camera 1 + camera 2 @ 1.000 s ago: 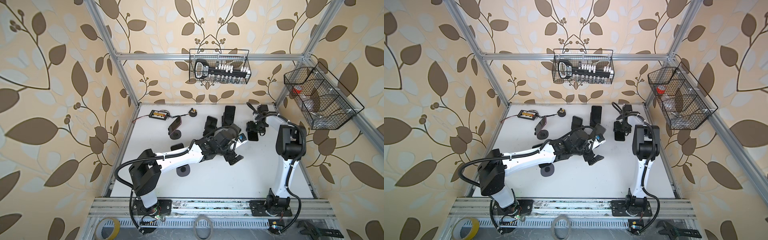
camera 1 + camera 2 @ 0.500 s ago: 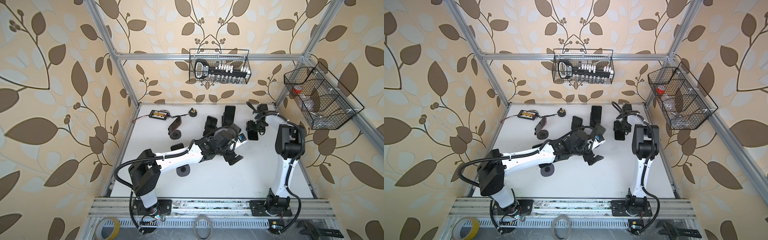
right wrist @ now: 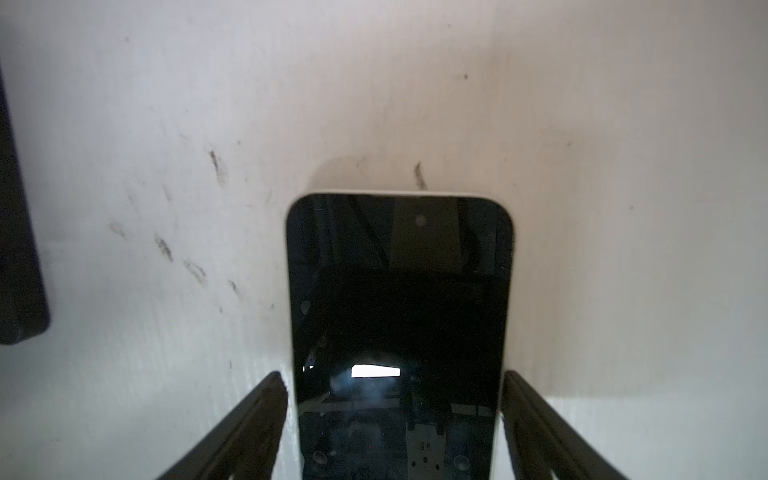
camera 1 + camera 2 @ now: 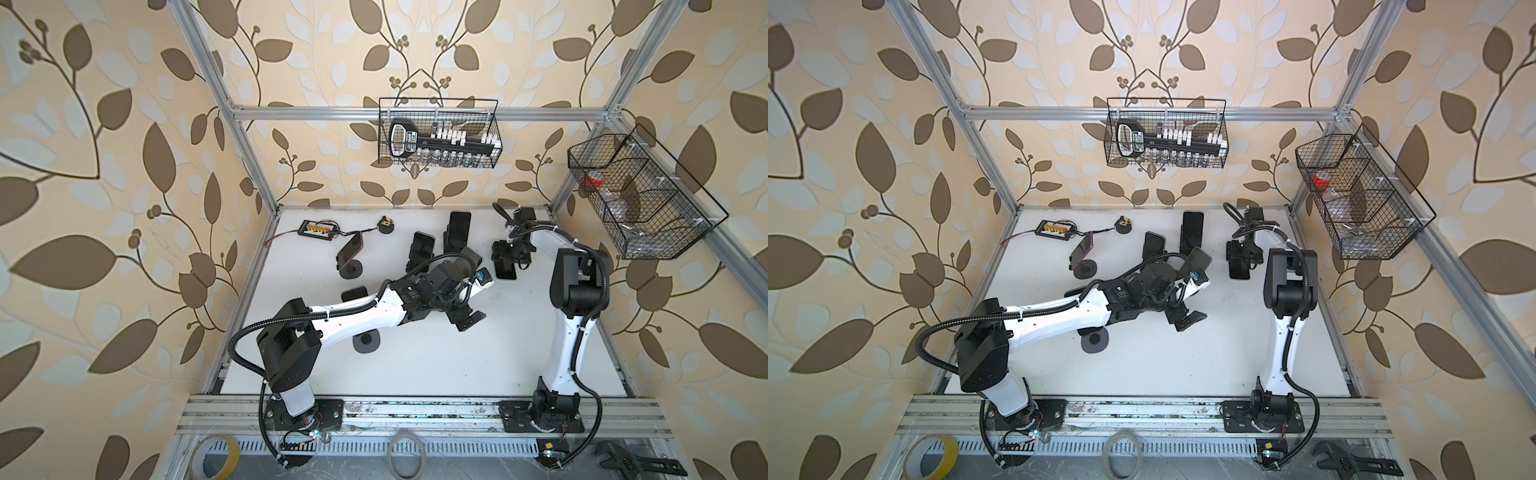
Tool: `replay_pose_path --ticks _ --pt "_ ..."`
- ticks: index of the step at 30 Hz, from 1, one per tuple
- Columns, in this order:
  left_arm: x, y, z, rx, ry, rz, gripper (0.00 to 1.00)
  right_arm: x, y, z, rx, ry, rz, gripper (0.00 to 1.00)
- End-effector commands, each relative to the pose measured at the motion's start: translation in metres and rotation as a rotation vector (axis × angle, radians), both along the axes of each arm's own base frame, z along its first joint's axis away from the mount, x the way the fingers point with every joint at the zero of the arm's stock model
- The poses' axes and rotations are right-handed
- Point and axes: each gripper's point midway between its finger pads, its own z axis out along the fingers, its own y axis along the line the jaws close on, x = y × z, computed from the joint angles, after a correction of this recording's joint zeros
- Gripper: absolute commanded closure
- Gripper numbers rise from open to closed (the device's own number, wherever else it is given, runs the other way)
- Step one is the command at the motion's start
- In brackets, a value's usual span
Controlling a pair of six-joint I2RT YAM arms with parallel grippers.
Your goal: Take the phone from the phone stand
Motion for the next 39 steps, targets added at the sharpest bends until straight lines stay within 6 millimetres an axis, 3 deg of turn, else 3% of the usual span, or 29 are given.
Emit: replay_pose_path --ticks 1,7,17,22,32,39 --pt "-0.003 0.002 0.033 -0.069 -0.048 -0.008 0.01 0.001 0.0 0.01 0.0 -0.012 -0.006 0.18" --pt "-0.003 0.004 0.034 -0.063 -0.061 -0.006 0.01 0.008 0.003 0.026 0.026 -0.072 -0.014 0.17" --pt "-0.002 0.007 0.039 -0.067 -0.094 -0.002 0.01 0.018 0.004 0.078 0.042 -0.215 -0.044 0.15" --pt "-0.001 0.01 0.044 -0.072 -0.12 0.002 0.01 0.007 0.006 0.103 0.049 -0.279 -0.054 0.15" --pt "0.005 0.018 0.05 -0.07 -0.153 0.046 0.01 -0.026 0.031 0.175 0.144 -0.48 -0.017 0.17" --pt "0.007 0.019 0.049 -0.074 -0.155 0.065 0.01 -0.037 0.048 0.202 0.238 -0.538 0.001 0.17"
